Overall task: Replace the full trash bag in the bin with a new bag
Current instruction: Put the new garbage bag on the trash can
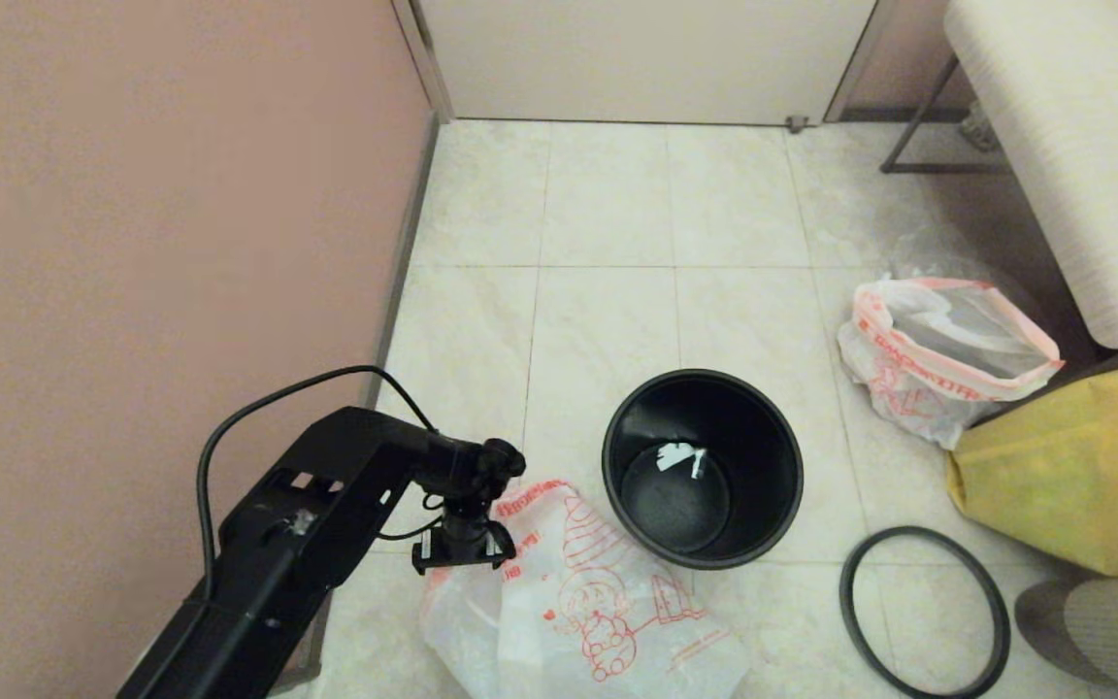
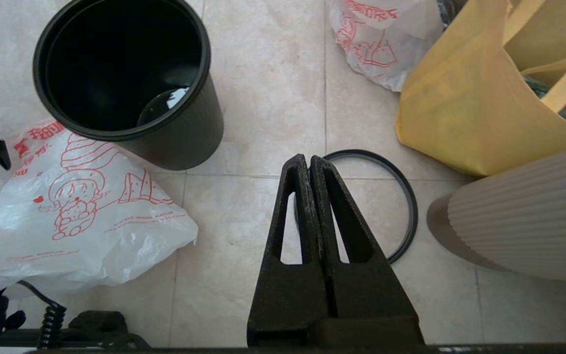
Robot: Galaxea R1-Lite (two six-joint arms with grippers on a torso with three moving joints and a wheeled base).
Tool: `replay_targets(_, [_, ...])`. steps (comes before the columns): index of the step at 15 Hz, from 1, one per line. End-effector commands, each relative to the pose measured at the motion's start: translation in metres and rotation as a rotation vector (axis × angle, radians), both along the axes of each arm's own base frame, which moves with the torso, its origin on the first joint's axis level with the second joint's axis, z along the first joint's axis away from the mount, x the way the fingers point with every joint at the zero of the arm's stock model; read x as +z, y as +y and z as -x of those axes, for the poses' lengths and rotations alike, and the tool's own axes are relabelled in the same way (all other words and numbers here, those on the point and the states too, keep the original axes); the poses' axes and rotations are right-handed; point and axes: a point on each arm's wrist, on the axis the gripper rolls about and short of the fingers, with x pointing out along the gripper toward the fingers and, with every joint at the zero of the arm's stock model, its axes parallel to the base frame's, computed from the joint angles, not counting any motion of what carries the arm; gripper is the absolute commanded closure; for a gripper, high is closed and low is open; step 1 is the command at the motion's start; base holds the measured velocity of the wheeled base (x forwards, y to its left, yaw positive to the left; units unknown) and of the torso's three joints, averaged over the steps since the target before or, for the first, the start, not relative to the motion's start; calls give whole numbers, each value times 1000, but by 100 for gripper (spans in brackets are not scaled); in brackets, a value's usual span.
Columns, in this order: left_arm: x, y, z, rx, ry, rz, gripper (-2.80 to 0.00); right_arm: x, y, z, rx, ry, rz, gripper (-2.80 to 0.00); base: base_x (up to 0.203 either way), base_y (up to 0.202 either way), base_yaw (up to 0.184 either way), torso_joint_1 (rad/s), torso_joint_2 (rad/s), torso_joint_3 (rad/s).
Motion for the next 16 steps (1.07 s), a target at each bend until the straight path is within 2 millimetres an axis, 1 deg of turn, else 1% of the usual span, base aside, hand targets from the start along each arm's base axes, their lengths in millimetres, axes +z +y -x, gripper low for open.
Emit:
replay_targets(1, [-15, 2, 2, 3, 24, -31, -280, 0, 0, 0, 0, -1, 1, 0, 0, 0, 0, 0, 0, 0])
replay_targets(5, [-29, 3, 7, -70, 94, -49, -280, 0, 0, 0, 0, -1, 1, 0, 0, 0, 0, 0, 0, 0])
replay_targets(10, [-32, -2, 6, -144, 97, -41, -280, 0, 0, 0, 0, 0, 1, 0, 0, 0, 0, 0, 0, 0])
replay_targets(11, [-32, -4, 7, -155, 100, -44, 0, 0, 0, 0, 0, 0, 1, 0, 0, 0, 0, 0, 0, 0])
replay_targets(16, [-29, -7, 7, -162, 92, -41, 0, 0, 0, 0, 0, -1, 1, 0, 0, 0, 0, 0, 0, 0])
